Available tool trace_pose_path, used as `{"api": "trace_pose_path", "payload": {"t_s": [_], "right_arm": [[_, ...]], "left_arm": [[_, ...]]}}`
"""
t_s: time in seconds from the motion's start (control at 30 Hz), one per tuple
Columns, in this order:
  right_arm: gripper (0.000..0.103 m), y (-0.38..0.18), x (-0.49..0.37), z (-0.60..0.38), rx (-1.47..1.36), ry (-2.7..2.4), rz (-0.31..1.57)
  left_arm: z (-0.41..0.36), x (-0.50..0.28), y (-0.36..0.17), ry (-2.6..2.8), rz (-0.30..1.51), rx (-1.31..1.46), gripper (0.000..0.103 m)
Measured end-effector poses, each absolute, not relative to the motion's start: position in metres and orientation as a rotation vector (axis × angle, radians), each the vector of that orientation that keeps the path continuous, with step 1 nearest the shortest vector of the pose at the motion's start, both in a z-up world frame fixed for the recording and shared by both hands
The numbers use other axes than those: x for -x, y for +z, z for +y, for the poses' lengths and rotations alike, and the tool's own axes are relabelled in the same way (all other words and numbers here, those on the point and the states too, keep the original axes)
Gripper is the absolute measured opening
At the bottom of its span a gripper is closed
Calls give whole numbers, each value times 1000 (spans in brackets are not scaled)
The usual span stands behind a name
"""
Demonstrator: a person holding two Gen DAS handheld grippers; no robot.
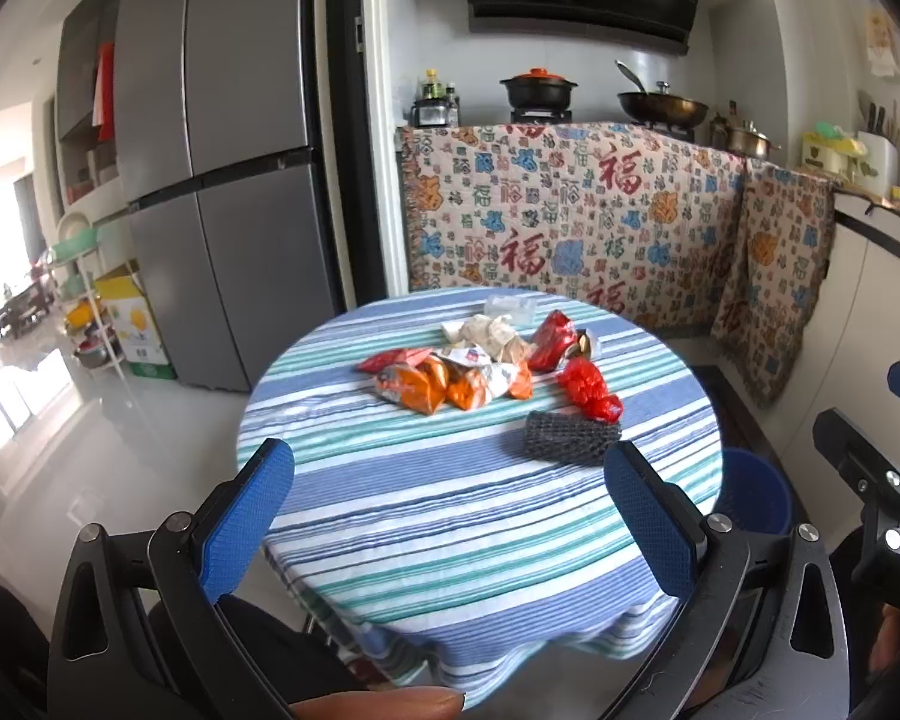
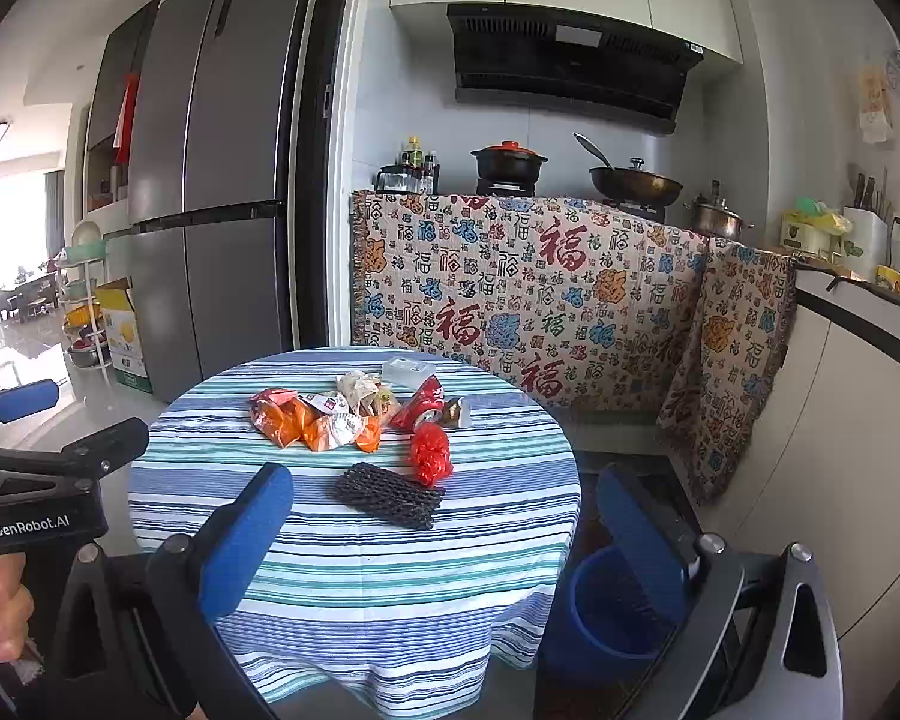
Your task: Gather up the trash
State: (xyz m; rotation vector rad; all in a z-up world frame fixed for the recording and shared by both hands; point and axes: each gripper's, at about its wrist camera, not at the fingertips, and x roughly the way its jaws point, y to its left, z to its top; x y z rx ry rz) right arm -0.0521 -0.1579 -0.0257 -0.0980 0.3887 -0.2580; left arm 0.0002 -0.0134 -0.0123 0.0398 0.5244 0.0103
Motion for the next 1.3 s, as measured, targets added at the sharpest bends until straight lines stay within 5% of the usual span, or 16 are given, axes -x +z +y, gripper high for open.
{"api": "trace_pose_path", "payload": {"t_s": [1.3], "right_arm": [[103,-32,52,-161,100,-269,394]], "left_arm": [[-13,-2,-20,8,531,-45,103]]}}
